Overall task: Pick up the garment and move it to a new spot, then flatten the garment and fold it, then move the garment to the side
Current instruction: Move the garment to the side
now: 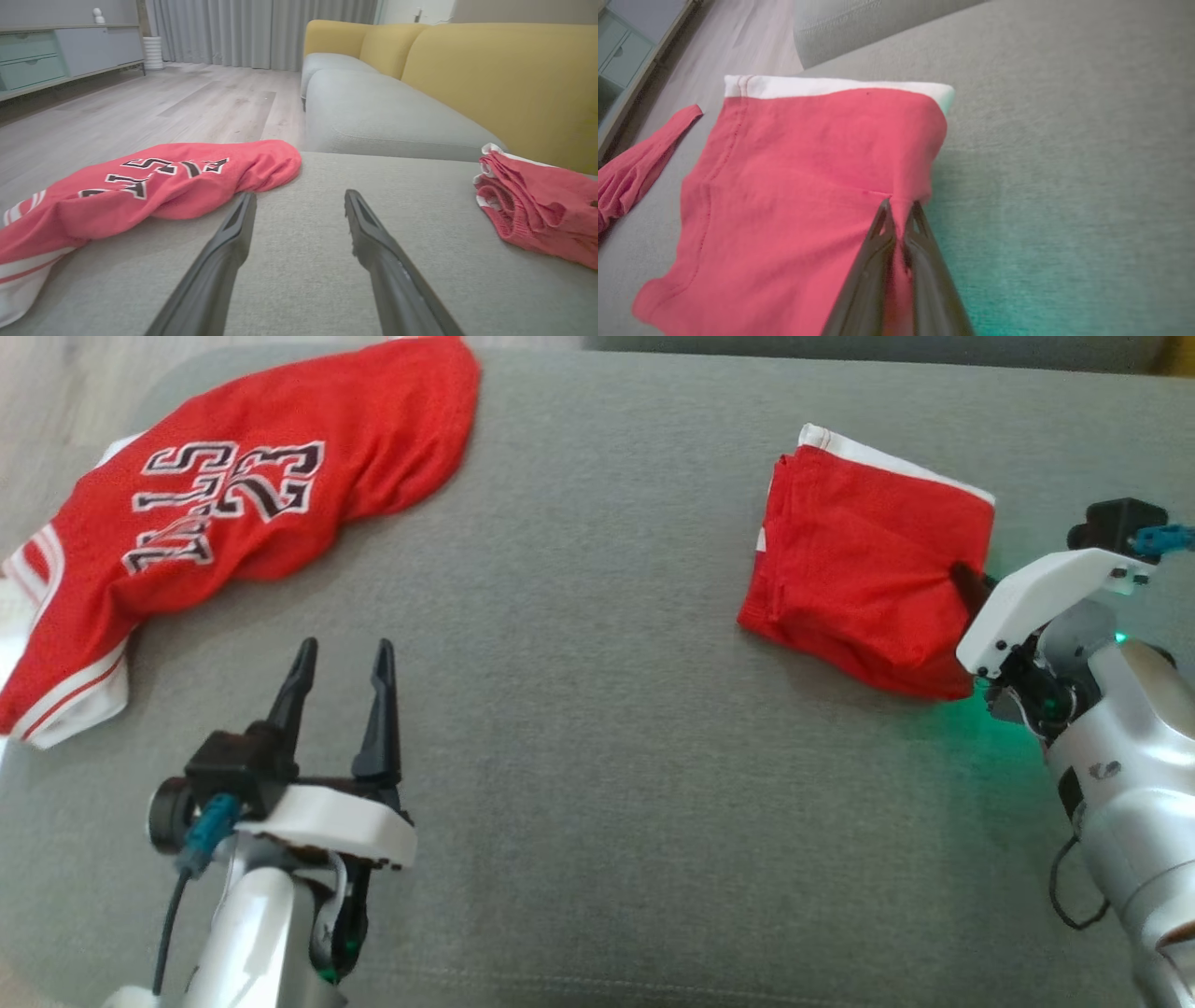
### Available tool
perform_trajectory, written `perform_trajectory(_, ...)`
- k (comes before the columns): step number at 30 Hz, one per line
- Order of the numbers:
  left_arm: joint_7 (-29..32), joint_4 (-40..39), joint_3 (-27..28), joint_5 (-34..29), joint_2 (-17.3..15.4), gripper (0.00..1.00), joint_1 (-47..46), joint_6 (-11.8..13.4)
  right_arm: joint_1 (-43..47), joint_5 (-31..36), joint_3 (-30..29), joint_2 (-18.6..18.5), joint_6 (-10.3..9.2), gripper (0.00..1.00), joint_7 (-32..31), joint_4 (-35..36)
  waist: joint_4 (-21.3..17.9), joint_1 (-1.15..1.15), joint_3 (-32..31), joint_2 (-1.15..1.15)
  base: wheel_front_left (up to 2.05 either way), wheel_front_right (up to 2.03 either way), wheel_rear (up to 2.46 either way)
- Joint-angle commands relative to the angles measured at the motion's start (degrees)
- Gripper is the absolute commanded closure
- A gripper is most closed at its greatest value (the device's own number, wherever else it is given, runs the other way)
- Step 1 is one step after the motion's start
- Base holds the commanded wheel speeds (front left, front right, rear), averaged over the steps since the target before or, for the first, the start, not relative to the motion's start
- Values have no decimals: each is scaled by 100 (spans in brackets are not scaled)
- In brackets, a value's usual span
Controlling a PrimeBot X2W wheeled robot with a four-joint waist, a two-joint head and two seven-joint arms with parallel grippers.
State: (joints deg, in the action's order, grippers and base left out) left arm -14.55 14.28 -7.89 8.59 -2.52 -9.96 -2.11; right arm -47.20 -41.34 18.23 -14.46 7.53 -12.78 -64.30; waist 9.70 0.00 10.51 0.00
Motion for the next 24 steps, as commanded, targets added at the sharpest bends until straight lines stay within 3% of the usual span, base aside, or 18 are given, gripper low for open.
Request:
perform_trajectory(1,-45,-208,101,-51,-38,0,-257,-47,-115,-29,124,-39,-4,100,128,150,-173,0,-111,0,0,0,0)
perform_trajectory(7,-45,-217,-203,-16,-37,0,-336,-228,-260,4,473,-186,-4,100,168,102,-776,0,-286,0,0,0,0)
perform_trajectory(17,-45,-51,-604,94,-36,0,-449,-277,-366,-145,904,-219,-4,100,203,206,-1839,0,-350,0,0,0,0)
perform_trajectory(24,-45,40,-948,156,-36,0,-608,-255,-378,-346,1146,-200,-4,100,346,296,-2259,0,-192,0,0,0,0)
